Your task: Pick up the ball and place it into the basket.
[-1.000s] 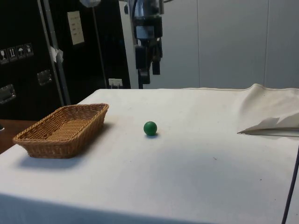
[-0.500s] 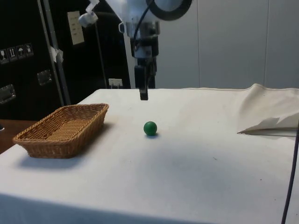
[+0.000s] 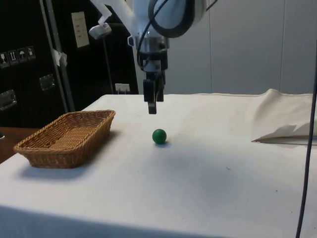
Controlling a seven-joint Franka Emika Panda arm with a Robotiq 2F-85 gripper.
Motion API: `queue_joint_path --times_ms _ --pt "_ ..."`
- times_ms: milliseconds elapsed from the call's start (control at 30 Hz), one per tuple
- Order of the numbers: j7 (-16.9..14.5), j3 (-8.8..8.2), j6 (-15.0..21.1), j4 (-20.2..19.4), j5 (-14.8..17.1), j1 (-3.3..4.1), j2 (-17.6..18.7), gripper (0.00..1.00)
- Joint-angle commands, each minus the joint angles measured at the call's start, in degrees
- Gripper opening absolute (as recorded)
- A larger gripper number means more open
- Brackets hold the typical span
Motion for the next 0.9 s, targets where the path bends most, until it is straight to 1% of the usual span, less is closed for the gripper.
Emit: queue_joint_path --times_ms 0,167,200,233,267,367,467,500,533,667,733,767,800,867 --pt "-1.7 0.69 0.2 -0.2 2.0 -0.57 -0.2 1.0" --pt "-5.5 0.57 0.5 -0.2 6.3 -0.74 0.6 1.0" --pt "-6.8 0.63 0.7 -0.1 7.9 -0.74 1.0 1.0" --pt "-5.4 -0.23 0.1 0.0 6.0 -0.23 1.1 1.0" --pt "-7.3 0.69 0.9 -0.2 8.7 -0.69 1.4 1.0" --pt "-8.5 0.92 1.6 -0.1 10.5 -0.57 2.7 1.0" --pt "-9.1 1.43 3.7 -0.1 11.7 -0.57 4.7 1.0" --pt "-8.3 0.63 2.6 0.0 10.4 -0.23 4.5 1.0" --pt "-9.1 1.6 4.1 -0.1 12.0 -0.57 5.2 1.0" --pt "-9.2 2.35 6.1 -0.1 12.9 -0.74 7.0 1.0" --pt "-9.2 3.04 7.3 0.0 13.7 -0.86 8.4 1.0" --pt "-8.3 1.89 6.6 0.0 12.3 -0.23 8.4 1.0" --pt "-9.2 3.27 7.7 0.0 14.0 -0.92 8.9 1.0" --pt "-9.2 3.67 8.3 0.1 14.6 -0.97 9.7 1.0"
